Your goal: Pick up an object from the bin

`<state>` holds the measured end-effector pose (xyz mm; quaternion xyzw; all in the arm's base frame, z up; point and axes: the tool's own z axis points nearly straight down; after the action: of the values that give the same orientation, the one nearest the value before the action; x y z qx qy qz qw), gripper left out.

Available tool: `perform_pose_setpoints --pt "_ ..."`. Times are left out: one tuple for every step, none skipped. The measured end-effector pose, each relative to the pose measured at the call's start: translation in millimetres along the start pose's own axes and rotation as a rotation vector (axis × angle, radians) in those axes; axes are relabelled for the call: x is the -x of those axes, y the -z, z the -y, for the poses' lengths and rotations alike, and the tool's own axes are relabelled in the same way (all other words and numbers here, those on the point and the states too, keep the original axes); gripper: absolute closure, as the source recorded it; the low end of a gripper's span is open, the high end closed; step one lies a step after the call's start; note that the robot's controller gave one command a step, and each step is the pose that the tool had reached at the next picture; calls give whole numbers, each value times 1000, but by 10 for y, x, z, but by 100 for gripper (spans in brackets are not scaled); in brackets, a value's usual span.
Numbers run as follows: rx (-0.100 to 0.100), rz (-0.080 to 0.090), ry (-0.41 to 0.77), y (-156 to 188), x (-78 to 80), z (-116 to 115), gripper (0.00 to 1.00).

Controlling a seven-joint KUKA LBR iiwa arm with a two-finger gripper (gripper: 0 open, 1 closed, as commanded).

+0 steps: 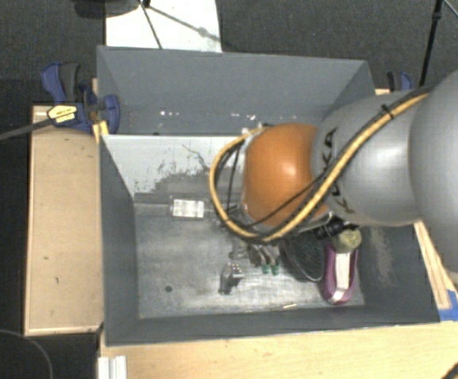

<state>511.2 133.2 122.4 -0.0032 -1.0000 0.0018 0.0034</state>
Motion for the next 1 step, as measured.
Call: perform_pose_setpoints --pt "1 14 78 705 -232 667 0"
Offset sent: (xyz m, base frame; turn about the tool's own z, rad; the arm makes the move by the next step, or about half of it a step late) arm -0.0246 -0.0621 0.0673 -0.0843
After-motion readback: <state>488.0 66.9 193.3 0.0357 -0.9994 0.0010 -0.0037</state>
